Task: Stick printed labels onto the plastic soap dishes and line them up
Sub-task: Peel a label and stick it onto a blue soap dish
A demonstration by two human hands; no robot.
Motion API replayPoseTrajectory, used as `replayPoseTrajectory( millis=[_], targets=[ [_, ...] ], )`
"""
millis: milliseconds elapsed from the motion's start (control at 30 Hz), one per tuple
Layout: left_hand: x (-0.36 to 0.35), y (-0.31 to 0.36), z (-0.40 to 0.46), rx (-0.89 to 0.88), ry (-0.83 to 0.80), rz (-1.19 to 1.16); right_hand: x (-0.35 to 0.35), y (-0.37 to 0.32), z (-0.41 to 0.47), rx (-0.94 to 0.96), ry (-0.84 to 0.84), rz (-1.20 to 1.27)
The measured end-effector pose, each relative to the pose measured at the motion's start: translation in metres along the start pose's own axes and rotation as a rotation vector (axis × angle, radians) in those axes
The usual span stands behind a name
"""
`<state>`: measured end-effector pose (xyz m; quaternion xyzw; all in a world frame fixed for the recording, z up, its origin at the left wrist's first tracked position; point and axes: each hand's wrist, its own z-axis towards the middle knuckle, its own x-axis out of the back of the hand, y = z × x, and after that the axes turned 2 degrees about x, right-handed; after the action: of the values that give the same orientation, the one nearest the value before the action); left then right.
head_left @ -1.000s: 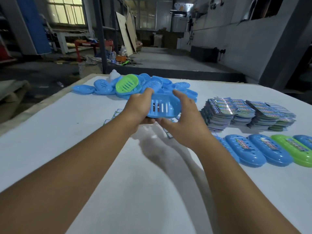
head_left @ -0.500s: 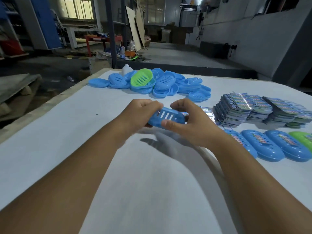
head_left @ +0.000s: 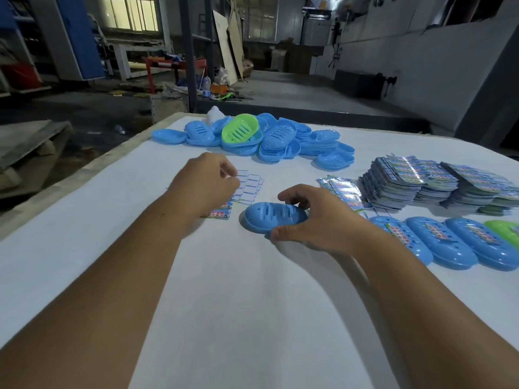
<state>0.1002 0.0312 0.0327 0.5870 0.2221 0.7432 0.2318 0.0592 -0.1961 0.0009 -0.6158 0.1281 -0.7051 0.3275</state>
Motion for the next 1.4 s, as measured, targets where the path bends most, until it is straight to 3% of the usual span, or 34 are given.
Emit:
replayPoseTrajectory(
  millis=[100,167,367,500,700,867,967,1100,1400],
  targets=[
    [0.006,-0.01,0.001,0.114,-0.062,0.307,0.0,-0.001,-0.001,0.006,-0.008,-0.008],
    [0.006,-0.012,-0.002,0.15,-0.142,0.349,-0.001,-0.001,-0.002,0.007,0.006,-0.004],
    [0.005,-0.013,0.0,0.226,-0.148,0.104,-0.002,-0.001,-0.004,0.006,0.01,-0.026],
    [0.002,-0.018,0.002,0.329,-0.184,-0.2,-0.003,-0.001,-0.003,0.01,0.018,-0.044],
    [0.0,-0.017,0.002,0.355,-0.204,-0.409,-0.003,-0.001,-0.003,-0.01,0.009,-0.029],
    [-0.001,-0.003,0.006,0.189,-0.092,-0.476,-0.003,-0.003,0.001,-0.02,0.205,0.046],
    [-0.006,0.013,0.0,0.038,-0.137,-0.545,0.001,-0.005,0.006,-0.047,0.357,0.292],
    [-0.013,0.025,-0.009,-0.095,-0.225,-0.672,0.003,-0.012,0.006,-0.008,0.341,0.625],
    [-0.013,0.027,-0.011,-0.134,-0.158,-0.628,0.01,-0.016,0.005,-0.028,0.429,0.673]
  ],
)
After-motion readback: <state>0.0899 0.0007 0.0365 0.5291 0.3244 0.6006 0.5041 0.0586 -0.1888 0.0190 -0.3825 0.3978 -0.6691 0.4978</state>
